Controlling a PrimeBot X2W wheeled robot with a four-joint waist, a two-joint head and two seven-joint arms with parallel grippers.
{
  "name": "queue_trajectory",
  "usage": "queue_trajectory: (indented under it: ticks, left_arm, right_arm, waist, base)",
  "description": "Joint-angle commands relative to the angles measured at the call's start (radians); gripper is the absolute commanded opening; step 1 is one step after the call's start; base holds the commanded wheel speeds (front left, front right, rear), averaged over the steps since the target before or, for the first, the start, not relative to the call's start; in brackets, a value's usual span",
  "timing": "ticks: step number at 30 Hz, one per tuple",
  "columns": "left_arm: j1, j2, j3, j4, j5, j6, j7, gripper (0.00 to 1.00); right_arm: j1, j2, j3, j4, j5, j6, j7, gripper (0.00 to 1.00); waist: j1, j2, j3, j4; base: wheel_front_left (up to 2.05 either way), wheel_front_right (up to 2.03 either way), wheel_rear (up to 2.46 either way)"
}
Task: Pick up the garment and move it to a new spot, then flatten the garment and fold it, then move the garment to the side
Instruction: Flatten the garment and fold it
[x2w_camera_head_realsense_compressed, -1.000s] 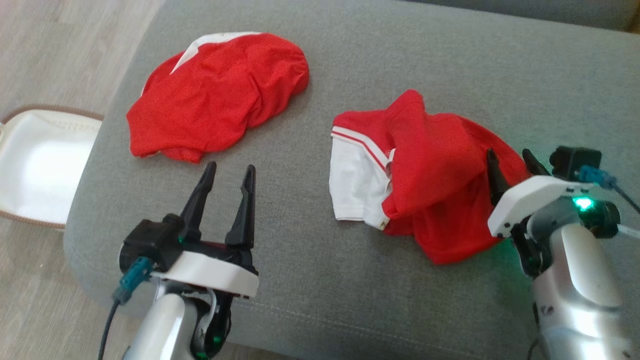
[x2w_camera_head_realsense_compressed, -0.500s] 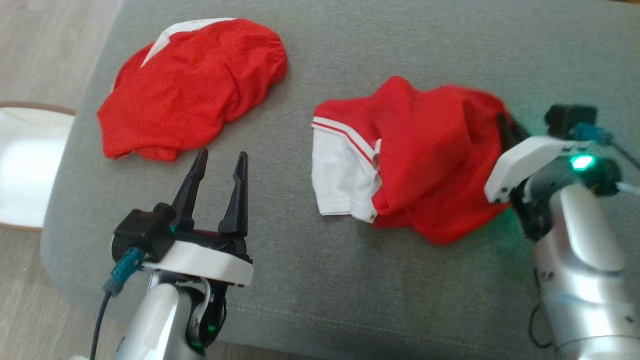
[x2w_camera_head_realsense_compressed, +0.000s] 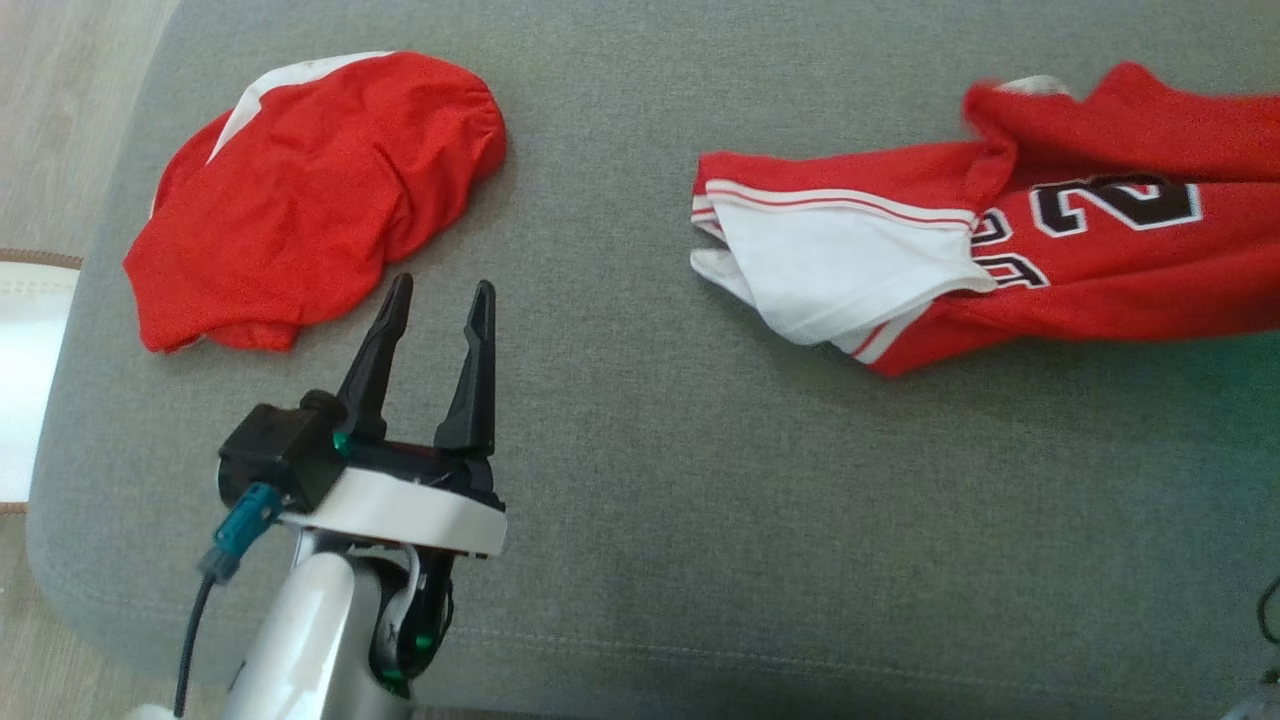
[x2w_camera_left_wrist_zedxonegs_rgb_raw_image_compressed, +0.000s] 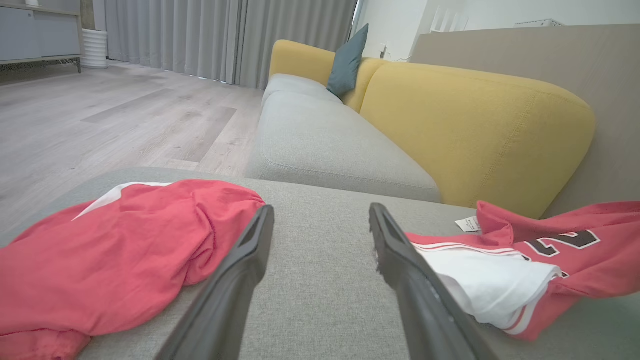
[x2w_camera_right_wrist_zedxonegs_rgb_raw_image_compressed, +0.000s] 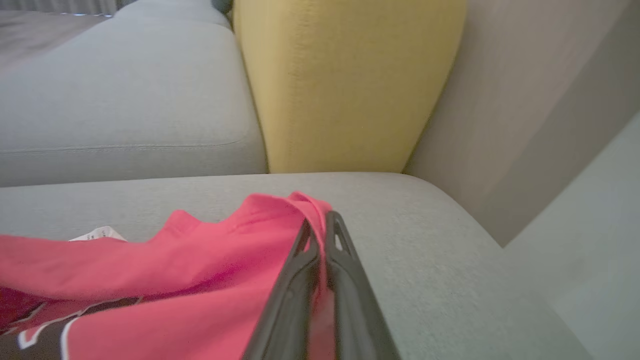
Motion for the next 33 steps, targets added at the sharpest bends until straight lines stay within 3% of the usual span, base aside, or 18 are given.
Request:
queue_trajectory:
  ticks: [1,5,6,7,8,15,24,33]
  left_arm:
    - [-0.032,0.003,0.031,-0.035,0.01,-0.001,-0.012,1.0]
    - [-0.032,0.003,0.029,-0.033,0.011,-0.004,-0.012,1.0]
    - [-0.032,0.003,0.029,-0.032,0.011,-0.004,-0.012,1.0]
    - [-0.032,0.003,0.029,-0.031,0.012,-0.005,-0.012,1.0]
    - [-0.031,0.003,0.029,-0.03,0.013,-0.006,-0.012,1.0]
    - [-0.022,0.003,0.031,-0.022,0.014,-0.003,-0.012,1.0]
    - [0.017,0.003,0.034,-0.033,0.011,0.014,-0.012,1.0]
    - [0.067,0.003,0.036,-0.061,0.007,0.035,-0.012,1.0]
  right_arm:
    - [-0.019,0.019,-0.039,-0.063,-0.059,0.008,0.011,0.0]
    - [-0.015,0.06,-0.134,-0.096,-0.146,0.008,0.012,0.0]
    - [-0.015,0.07,-0.149,-0.104,-0.166,0.008,0.005,0.19]
    - [-0.016,0.08,-0.161,-0.112,-0.181,0.008,-0.003,0.64]
    - [-0.018,0.091,-0.169,-0.119,-0.189,0.008,-0.015,1.0]
    - [0.005,0.132,-0.064,-0.119,-0.116,0.008,-0.137,1.0]
    - [0.205,0.14,0.26,-0.179,0.202,0.008,-0.247,1.0]
    - [0.47,0.14,0.459,-0.294,0.45,0.008,-0.32,1.0]
  waist:
    - [0.0,0.0,0.0,-0.004]
    - [0.0,0.0,0.001,-0.007]
    - [0.0,0.0,0.0,-0.007]
    - [0.0,0.0,-0.001,-0.008]
    - [0.0,0.0,-0.004,-0.008]
    - [0.0,0.0,-0.045,-0.011]
    - [0.0,0.0,-0.14,-0.016]
    - [0.0,0.0,-0.183,-0.042]
  base:
    - [0.0,0.0,0.0]
    - [0.0,0.0,0.0]
    - [0.0,0.0,0.0]
    - [0.0,0.0,0.0]
    - [0.0,0.0,0.0]
    - [0.0,0.0,0.0]
    - [0.0,0.0,0.0]
    - [0.0,0.0,0.0]
